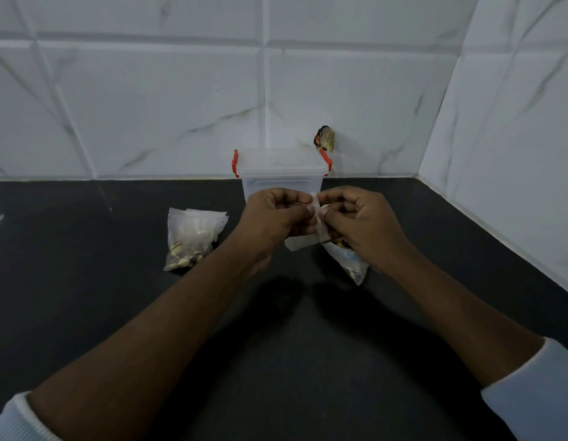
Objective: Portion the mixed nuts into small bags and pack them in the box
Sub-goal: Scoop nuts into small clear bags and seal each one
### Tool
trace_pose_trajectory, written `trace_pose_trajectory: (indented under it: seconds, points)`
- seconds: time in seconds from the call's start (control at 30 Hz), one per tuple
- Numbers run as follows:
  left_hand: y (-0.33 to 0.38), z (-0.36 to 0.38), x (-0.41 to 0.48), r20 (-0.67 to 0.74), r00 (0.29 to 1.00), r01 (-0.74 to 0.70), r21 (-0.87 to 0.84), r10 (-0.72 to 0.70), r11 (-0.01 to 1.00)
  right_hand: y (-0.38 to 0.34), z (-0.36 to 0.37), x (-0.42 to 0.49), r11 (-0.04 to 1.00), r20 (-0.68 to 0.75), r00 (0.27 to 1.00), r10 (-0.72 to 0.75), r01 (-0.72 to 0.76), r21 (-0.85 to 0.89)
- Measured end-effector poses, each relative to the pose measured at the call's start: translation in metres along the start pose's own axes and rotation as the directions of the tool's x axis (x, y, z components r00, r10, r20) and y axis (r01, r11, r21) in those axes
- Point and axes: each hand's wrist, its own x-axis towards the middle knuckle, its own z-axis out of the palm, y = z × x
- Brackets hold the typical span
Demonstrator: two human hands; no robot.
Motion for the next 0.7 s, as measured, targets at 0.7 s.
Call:
trace_pose_trajectory:
  seconds: [0.7]
  points:
    - [0.0034, 0.0035, -0.0045, 0.039, 0.990, 0.120, 0.288, -0.137, 0.950, 0.0015, -0.0012, 0.0005, 0.989, -0.024, 0.999, -0.043, 0.039, -0.139]
